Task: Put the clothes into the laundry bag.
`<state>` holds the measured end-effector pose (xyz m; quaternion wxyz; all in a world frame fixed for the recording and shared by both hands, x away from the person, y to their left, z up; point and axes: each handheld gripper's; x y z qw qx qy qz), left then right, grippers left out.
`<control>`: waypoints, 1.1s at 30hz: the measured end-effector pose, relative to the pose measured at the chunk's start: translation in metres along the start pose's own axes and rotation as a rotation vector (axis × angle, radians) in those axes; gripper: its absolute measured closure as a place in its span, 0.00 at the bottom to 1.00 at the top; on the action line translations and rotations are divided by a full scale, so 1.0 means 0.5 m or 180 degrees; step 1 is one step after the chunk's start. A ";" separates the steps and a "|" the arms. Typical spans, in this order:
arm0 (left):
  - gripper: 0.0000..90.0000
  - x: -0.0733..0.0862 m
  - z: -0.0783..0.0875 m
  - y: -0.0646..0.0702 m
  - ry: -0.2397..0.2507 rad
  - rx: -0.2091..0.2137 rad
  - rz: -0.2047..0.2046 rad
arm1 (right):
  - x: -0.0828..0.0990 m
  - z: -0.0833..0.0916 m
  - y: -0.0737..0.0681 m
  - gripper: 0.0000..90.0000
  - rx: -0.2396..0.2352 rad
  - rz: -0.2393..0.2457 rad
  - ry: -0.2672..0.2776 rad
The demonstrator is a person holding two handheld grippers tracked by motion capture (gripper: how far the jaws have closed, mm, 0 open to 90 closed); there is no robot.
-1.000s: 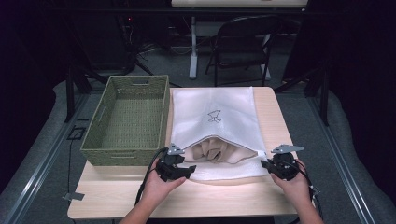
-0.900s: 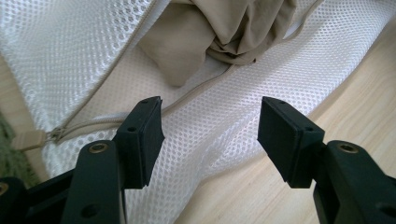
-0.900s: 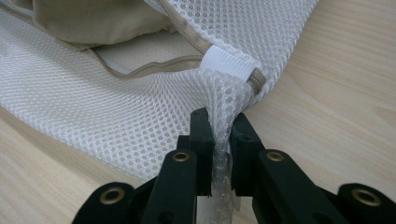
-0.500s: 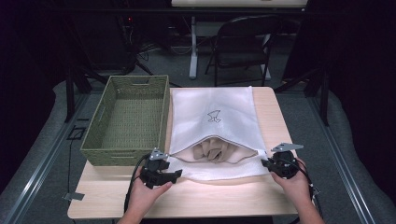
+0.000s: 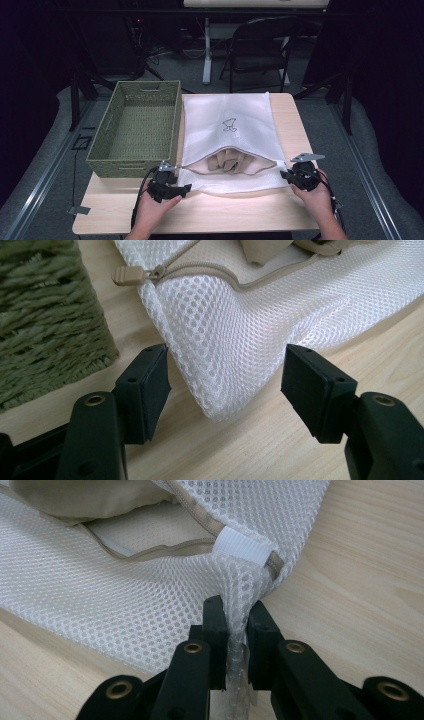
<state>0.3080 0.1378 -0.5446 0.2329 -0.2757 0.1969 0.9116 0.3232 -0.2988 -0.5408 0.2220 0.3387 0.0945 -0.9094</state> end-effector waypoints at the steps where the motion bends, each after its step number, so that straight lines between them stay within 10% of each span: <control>1: 0.40 0.000 -0.001 -0.001 -0.0015 0.0015 0.0009 | 0.000 0.000 0.000 0.91 0.0007 0.0009 -0.0012; 17: 0.43 0.002 -0.031 -0.006 -0.0153 0.0165 0.0063 | 0.002 -0.004 -0.003 0.90 -0.0017 0.0038 -0.0035; 33: 0.72 -0.008 -0.029 -0.008 -0.0111 0.0079 0.0080 | 0.010 -0.007 -0.009 0.80 -0.0062 0.0012 -0.0056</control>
Point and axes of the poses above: each handheld gripper's, and its own axes: z roughly backward along the jaws, x roughly out of its underside, y roughly to its right
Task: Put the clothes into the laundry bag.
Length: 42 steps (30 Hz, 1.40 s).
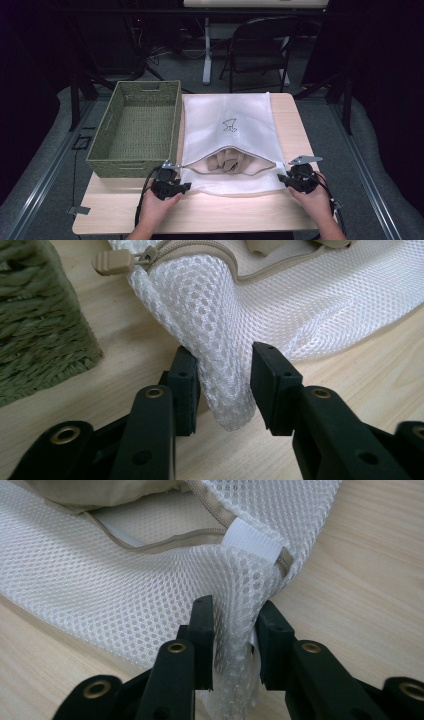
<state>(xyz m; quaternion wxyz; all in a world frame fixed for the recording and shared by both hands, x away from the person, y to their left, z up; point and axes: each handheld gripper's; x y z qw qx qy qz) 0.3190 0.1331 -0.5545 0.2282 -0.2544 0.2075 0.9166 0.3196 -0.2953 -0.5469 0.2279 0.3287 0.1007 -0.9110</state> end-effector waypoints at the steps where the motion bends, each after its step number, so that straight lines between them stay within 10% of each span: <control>1: 0.74 -0.001 0.001 -0.001 -0.0007 0.0003 -0.0002 | 0.001 -0.001 0.001 0.79 -0.0001 -0.0002 -0.0003; 25: 0.92 -0.016 0.013 0.013 0.0049 -0.0132 -0.0183 | 0.004 0.009 -0.009 0.90 -0.0109 0.0113 -0.0069; 42: 0.92 -0.032 0.035 0.024 0.0170 -0.0096 -0.0306 | -0.017 0.041 -0.044 0.92 -0.0119 0.0302 0.0187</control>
Point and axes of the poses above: each handheld gripper's, and its own axes: z roughly backward along the jaws, x roughly out of its underside, y roughly to its right
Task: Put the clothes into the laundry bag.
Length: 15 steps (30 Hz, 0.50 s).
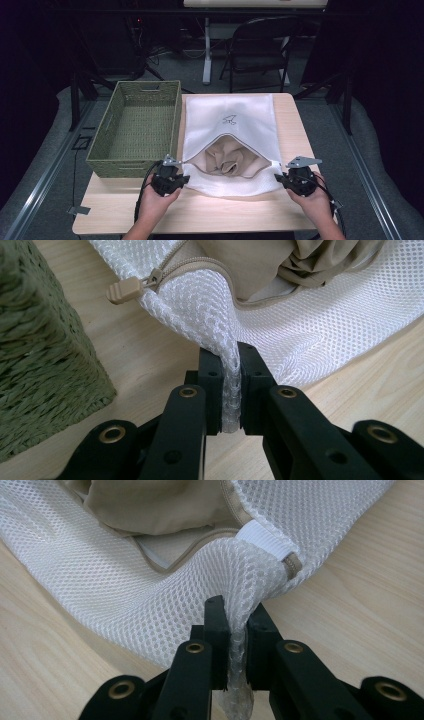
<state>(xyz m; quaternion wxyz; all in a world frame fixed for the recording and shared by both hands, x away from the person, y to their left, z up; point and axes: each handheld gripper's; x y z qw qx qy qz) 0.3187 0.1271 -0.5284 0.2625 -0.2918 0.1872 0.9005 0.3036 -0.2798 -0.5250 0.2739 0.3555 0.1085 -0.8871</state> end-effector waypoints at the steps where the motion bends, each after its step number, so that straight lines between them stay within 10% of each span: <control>1: 0.92 0.000 -0.001 0.001 0.0022 -0.0014 0.0007 | -0.001 0.000 -0.001 0.92 -0.0001 0.0012 -0.0001; 15: 0.92 -0.028 0.007 0.000 -0.0119 0.0146 0.0014 | -0.023 0.003 0.001 0.92 -0.0075 -0.0007 -0.0005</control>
Point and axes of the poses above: each handheld gripper's, and its own axes: z roughly backward along the jaws, x roughly out of its underside, y roughly to its right
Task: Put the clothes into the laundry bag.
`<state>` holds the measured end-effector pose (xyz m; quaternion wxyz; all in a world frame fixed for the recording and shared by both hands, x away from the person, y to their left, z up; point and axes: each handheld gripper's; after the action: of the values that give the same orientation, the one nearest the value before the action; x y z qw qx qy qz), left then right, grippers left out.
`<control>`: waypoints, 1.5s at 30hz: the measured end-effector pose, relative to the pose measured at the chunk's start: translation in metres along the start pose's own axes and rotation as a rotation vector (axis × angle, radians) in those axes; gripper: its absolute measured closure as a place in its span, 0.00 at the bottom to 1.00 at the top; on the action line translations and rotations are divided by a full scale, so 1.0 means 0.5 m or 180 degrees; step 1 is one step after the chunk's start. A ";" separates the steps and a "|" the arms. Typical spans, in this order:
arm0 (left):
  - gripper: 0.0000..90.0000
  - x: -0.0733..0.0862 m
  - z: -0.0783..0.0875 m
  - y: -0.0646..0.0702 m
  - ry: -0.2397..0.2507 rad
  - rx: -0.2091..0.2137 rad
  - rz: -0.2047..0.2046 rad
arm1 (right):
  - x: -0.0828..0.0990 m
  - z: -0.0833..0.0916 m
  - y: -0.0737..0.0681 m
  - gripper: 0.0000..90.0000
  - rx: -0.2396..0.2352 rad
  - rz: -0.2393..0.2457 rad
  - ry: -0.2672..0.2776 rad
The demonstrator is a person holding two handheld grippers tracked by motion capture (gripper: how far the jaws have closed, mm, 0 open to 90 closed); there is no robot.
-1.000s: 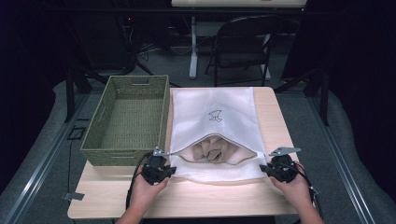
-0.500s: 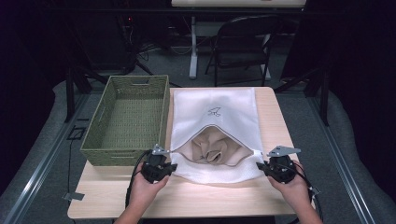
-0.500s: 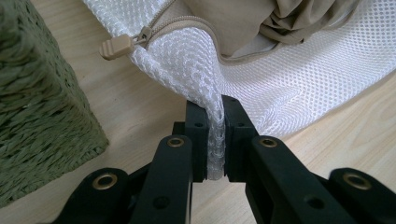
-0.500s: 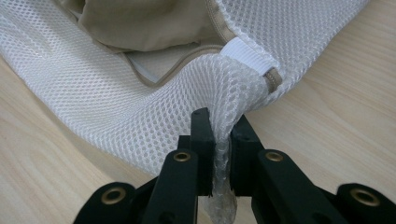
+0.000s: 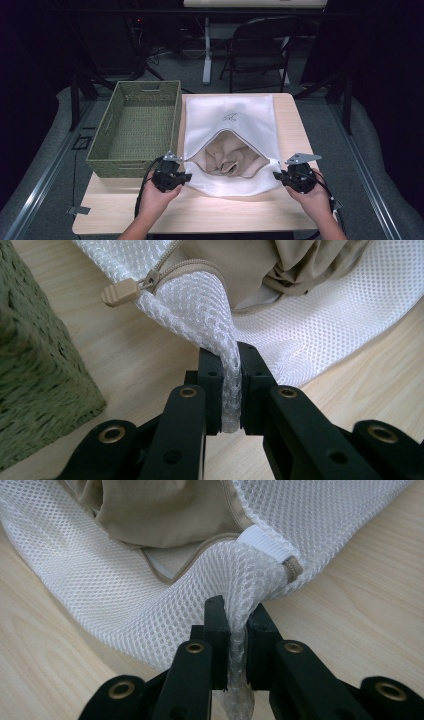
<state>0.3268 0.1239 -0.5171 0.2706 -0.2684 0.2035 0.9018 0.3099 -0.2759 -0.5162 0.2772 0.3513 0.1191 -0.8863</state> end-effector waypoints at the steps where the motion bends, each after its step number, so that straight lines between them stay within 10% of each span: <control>1: 0.92 -0.004 0.002 -0.001 -0.0038 0.0018 -0.0010 | -0.002 0.000 0.000 0.92 -0.0024 0.0009 -0.0010; 45: 0.92 -0.143 0.063 -0.008 -0.0531 -0.0003 -0.0136 | -0.125 0.043 0.032 0.92 -0.0111 0.0420 -0.0487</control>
<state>0.3680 0.1164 -0.4512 0.3057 -0.1967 0.1740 0.9152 0.3446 -0.2722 -0.4577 0.3493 0.2849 0.0896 -0.8881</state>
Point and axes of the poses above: each handheld gripper's, and its own axes: z roughly backward along the jaws, x roughly out of its underside, y roughly to its right
